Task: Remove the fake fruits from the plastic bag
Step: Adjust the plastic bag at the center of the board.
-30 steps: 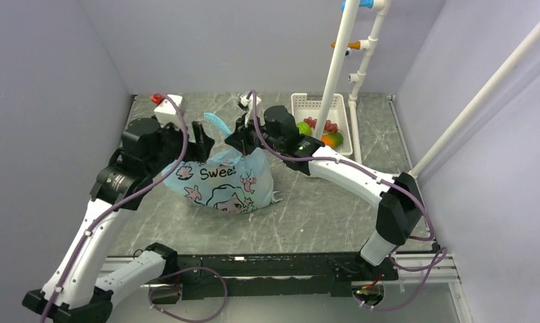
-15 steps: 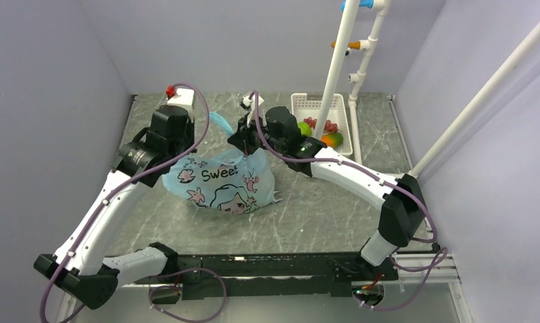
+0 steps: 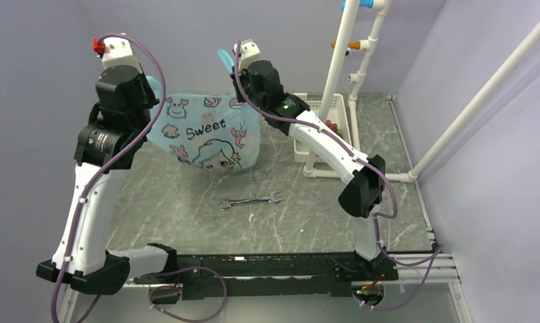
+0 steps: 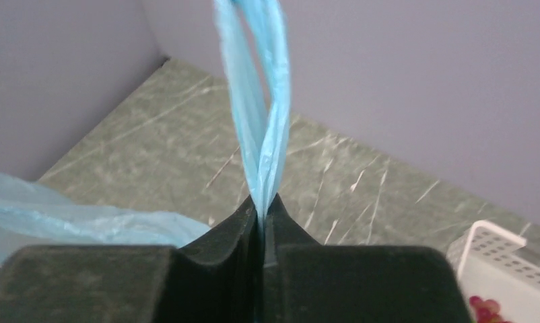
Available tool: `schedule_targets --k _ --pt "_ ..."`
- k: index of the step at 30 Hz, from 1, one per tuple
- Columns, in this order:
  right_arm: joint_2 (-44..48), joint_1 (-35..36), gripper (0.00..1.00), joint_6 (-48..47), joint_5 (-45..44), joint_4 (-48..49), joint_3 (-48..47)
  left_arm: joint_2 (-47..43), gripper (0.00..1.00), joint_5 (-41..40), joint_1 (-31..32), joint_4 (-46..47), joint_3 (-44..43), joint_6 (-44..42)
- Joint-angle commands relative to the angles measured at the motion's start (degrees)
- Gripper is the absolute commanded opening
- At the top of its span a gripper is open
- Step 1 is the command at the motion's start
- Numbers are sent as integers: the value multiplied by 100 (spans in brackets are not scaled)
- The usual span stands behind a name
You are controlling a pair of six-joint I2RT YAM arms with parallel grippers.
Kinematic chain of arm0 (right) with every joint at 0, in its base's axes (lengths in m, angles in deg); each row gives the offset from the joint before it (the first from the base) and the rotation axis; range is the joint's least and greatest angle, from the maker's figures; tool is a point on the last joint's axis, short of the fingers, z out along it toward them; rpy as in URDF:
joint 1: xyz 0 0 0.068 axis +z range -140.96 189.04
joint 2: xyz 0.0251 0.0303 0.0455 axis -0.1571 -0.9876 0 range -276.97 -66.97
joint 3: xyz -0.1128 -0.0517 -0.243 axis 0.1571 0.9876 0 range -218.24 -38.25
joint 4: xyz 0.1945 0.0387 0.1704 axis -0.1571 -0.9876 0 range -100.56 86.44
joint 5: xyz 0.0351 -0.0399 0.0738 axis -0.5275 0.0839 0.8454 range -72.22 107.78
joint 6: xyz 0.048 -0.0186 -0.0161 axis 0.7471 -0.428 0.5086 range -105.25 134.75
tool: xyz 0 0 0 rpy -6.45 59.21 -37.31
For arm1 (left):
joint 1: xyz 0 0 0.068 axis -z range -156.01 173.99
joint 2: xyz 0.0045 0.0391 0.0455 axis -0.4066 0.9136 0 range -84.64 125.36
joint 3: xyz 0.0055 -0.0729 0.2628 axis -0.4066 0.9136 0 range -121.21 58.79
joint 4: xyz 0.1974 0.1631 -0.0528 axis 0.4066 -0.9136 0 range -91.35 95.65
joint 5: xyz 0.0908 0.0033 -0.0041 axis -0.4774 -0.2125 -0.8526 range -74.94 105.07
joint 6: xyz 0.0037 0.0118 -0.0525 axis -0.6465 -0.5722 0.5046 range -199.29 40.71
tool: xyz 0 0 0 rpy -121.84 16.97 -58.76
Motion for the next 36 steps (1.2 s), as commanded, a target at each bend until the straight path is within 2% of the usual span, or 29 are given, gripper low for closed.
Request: schedule_targets --k 1,4,8,11,15,17,21,23,25,27,28,30,36 --pt "83 -40 13 -447 -670 85 -779 -334 0 170 -136 955 -226 -260" --pt "268 -42 21 -608 -347 508 -349 -553 0 485 -144 1047 188 -221" --pt "301 -41 23 -327 -50 649 15 -992 0 764 -163 1249 1268 26" --pt "276 -46 21 -163 179 643 118 -1153 0 977 -181 1234 1737 316" --pt "381 -30 2 27 417 520 404 -1424 0 1178 -180 1091 2195 745" --pt "560 -16 3 190 744 474 688 -1668 0 1410 -181 1030 2439 934" --pt "763 70 17 602 2277 274 975 -2355 0 1650 -180 823 2990 1366" --pt "868 273 24 716 2555 397 1189 -2816 0 1782 -185 835 3376 1509" --pt "918 494 36 742 2707 583 1379 -3342 0 2045 -181 1040 3900 1502" --pt "854 668 57 830 2832 784 1434 -3778 0 2184 -180 1048 4235 1534" --pt "782 713 65 907 2838 880 1432 -3954 0 2149 -180 968 4330 1583" --pt "570 740 75 1158 2443 898 1254 -4294 0 2025 -180 799 4475 1686" --pt "-52 817 91 2289 1183 1243 932 -4756 0 2091 -181 674 4836 1847"
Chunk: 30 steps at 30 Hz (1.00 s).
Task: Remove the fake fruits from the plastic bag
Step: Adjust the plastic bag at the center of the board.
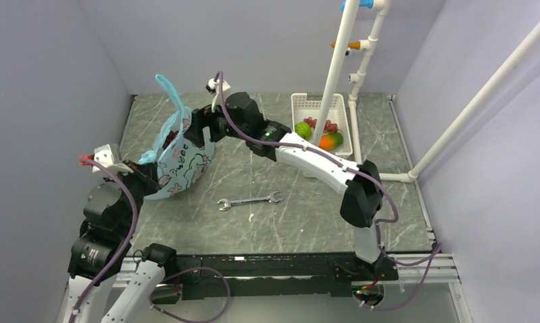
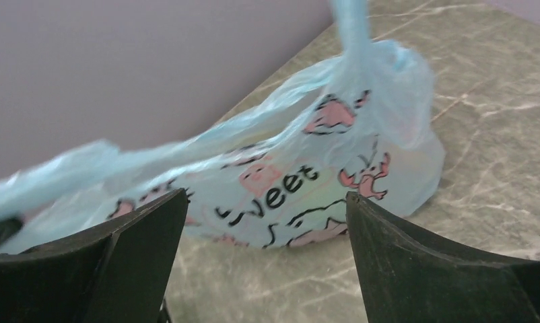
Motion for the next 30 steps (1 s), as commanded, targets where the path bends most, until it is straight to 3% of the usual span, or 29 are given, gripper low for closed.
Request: schedule_targets --k 1,9,16,22,30 --pt "-470 -48 93 974 -1005 654 -278 -173 0 212 -19 -17 172 235" --pt "-1099 327 96 1762 -2231 201 -968 -320 0 311 -19 -179 343 236" --pt "-1021 519 98 1722 -2466 298 -961 -394 0 186 -21 -396 250 154" --pt "-638 672 99 1520 -2817 899 -342 -403 0 84 -19 -436 286 92" --pt "-2120 776 99 1021 -3313 -147 -2363 -386 0 182 -19 -580 286 328"
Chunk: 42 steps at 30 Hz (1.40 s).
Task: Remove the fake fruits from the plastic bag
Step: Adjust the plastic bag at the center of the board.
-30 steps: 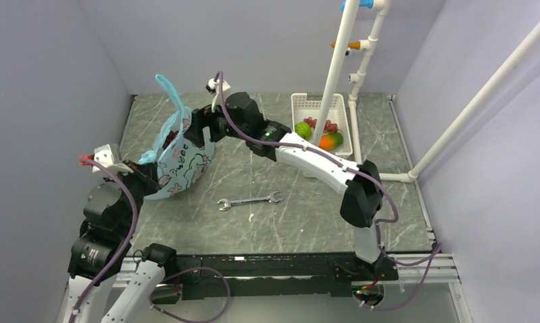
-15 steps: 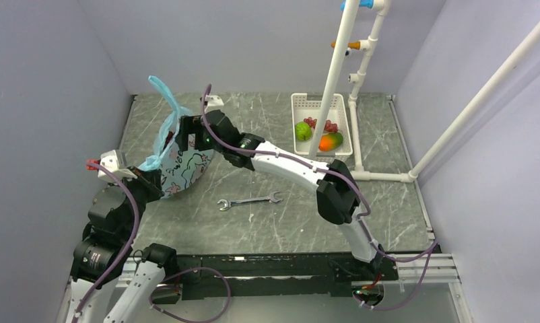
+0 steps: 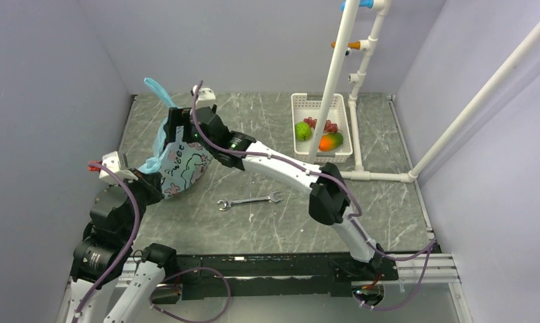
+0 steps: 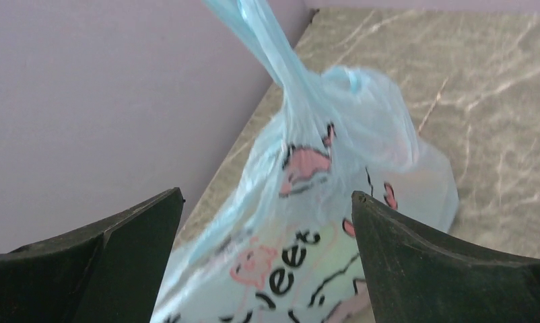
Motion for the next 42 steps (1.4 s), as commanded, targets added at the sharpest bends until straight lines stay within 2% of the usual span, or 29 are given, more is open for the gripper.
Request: schedule_targets --k 1,3,5,7,11,18,19,21,23,27,30,31,35,42 --pt "-698 102 99 -417 -600 -475 -1140 -79 0 62 -19 16 -33 165" --pt "-891 144 99 -528 -761 -678 -1431 -103 0 108 -20 -16 -12 178" --pt "-889 217 96 -719 -1005 -646 -1321 -113 0 100 -19 -110 -31 177" --pt "-746 237 88 -794 -1032 -520 -993 -134 0 95 -19 -192 -66 167" --pt "-403 241 62 -745 -864 -189 -300 -159 0 122 -19 -271 -110 150" --pt "-166 182 1 -686 -1050 -405 -145 -184 0 320 -19 -382 -186 254" --pt "-40 183 0 -722 -1094 -331 15 -183 1 357 -19 -392 -199 247" --pt "307 166 0 -853 -1197 -5 516 -163 13 418 -23 -490 -238 227" --pt "774 151 0 -1044 -1120 471 1372 -121 32 441 -20 -651 -299 211" --pt "1719 73 0 -1505 -615 2078 3104 -57 59 401 -19 -1032 -488 229" --pt "2082 -51 0 -1576 -357 2367 3677 -17 82 402 -19 -1332 -799 331" --pt "2140 -73 0 -1698 -189 2339 3766 -10 87 396 -19 -1453 -952 360" --pt "2483 -106 0 -1948 100 2419 4319 26 99 376 -21 -1601 -1683 367" --pt "3072 -164 0 -2029 561 2451 5180 710 99 81 -19 -1890 -2571 54"
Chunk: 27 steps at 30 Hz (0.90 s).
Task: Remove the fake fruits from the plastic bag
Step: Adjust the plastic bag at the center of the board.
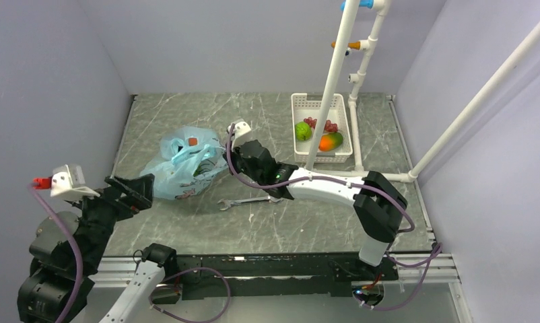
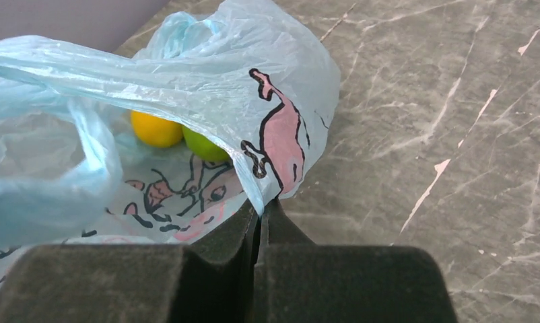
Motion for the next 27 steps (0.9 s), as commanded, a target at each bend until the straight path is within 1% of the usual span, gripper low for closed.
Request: schedule_targets --k 1,3,6,12,15,18,21,23,25,27 --pt "529 -23 0 -210 369 355 288 728 99 -321 -23 -369 -421 -282" --pt "653 -32 0 -229 369 400 477 956 99 -453 -20 -489 -479 -379" --pt "776 -65 0 -187 383 339 632 1156 99 -430 -19 -440 -304 -474" --pt "1084 -86 0 -158 432 263 933 1271 99 425 -19 98 204 -775" --pt "1221 -97 0 -200 417 258 1097 1504 99 487 -19 196 214 -973" --pt "1319 -95 0 -286 392 181 1107 1919 99 882 -19 391 105 -1434" --pt "1470 -150 0 -310 426 98 1084 2260 100 885 -19 601 -13 -1579" --pt "1580 -198 0 -257 542 78 1058 2417 99 1392 -19 933 -17 -1675" --pt "1613 -235 0 -266 703 -5 951 2557 99 2191 -20 1441 101 -1719" --pt "1567 -244 0 -293 795 -97 809 2810 99 2633 -19 1671 10 -1622"
